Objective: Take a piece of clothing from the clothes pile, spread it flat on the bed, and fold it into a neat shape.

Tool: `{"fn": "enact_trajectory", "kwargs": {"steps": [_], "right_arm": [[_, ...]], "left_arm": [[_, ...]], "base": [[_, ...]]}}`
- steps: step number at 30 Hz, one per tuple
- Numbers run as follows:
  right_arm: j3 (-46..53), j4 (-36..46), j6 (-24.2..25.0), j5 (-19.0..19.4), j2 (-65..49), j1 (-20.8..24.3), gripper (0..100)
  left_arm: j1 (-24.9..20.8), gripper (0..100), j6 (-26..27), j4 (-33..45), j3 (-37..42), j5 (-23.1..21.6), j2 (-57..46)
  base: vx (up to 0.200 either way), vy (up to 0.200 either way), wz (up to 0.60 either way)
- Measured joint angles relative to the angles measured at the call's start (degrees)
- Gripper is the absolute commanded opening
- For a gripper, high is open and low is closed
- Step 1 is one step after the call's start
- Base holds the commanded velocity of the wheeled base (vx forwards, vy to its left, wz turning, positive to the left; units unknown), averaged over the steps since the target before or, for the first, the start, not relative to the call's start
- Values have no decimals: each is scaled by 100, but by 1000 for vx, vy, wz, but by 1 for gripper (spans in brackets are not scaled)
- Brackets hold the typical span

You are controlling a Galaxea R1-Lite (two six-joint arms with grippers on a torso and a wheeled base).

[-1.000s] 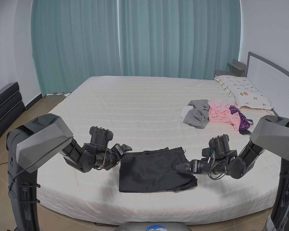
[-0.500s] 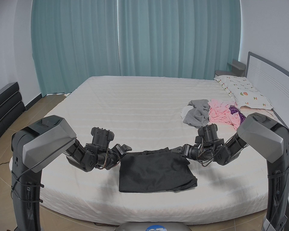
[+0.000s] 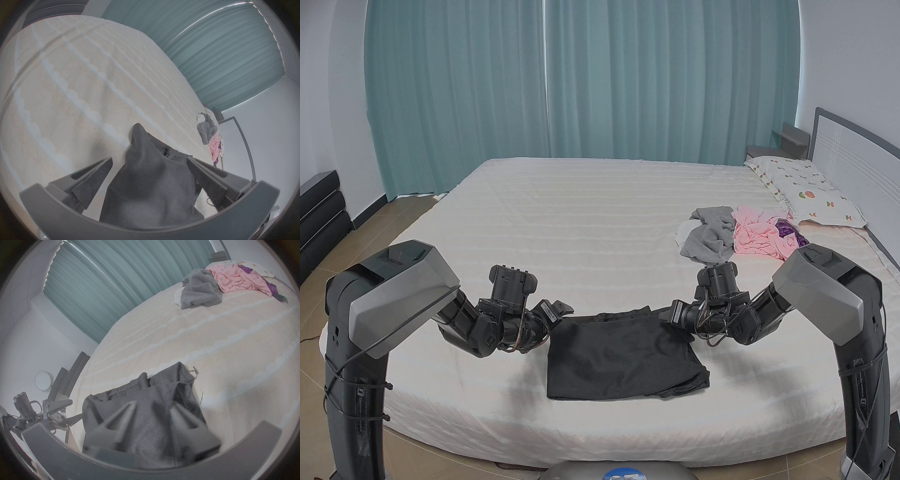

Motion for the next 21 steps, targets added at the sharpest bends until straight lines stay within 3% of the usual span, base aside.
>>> {"fn": "enact_trajectory", "kwargs": {"steps": [21], "right_arm": [[-104,-68,630,-162,-39,-266,0]], "left_arm": [[-13,100,4,7,-94,9,41]], "base": [[0,0,0]]}}
